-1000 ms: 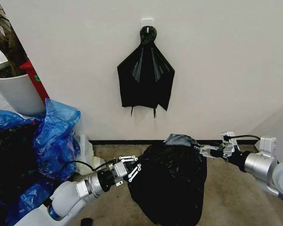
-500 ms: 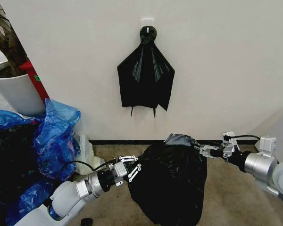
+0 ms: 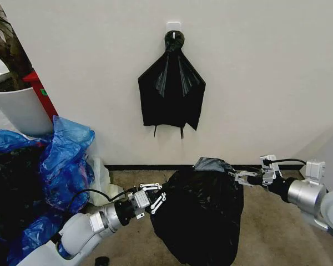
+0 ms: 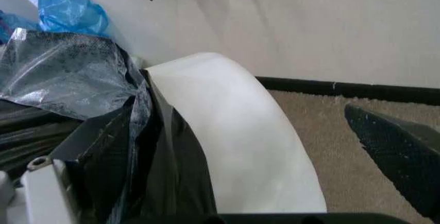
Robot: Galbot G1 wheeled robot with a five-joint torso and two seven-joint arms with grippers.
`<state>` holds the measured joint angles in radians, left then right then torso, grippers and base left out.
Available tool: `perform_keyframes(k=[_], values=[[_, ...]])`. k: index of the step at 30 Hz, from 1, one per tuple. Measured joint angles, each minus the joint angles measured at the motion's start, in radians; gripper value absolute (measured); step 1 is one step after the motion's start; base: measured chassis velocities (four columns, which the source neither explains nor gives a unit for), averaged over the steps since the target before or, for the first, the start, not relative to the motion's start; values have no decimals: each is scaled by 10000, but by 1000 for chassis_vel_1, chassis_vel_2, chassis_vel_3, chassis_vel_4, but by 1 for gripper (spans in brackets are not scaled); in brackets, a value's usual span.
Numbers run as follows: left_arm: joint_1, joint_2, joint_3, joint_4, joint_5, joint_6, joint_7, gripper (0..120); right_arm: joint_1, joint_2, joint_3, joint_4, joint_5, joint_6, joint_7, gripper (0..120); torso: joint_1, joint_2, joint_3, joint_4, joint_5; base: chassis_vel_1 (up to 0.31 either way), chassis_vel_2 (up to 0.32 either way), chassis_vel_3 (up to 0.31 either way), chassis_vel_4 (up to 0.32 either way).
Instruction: Place the garbage bag over the trash bin.
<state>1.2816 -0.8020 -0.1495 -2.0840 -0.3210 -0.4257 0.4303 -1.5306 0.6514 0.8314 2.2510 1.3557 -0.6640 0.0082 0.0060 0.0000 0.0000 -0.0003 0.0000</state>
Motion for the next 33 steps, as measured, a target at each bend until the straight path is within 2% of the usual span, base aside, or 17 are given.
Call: perform_keyframes(k=[33], values=[[0, -1, -2, 13, -2, 10, -9, 1, 0, 0, 0, 5, 0, 1, -3, 100, 0, 0, 0, 0, 0, 0, 0, 0, 0]])
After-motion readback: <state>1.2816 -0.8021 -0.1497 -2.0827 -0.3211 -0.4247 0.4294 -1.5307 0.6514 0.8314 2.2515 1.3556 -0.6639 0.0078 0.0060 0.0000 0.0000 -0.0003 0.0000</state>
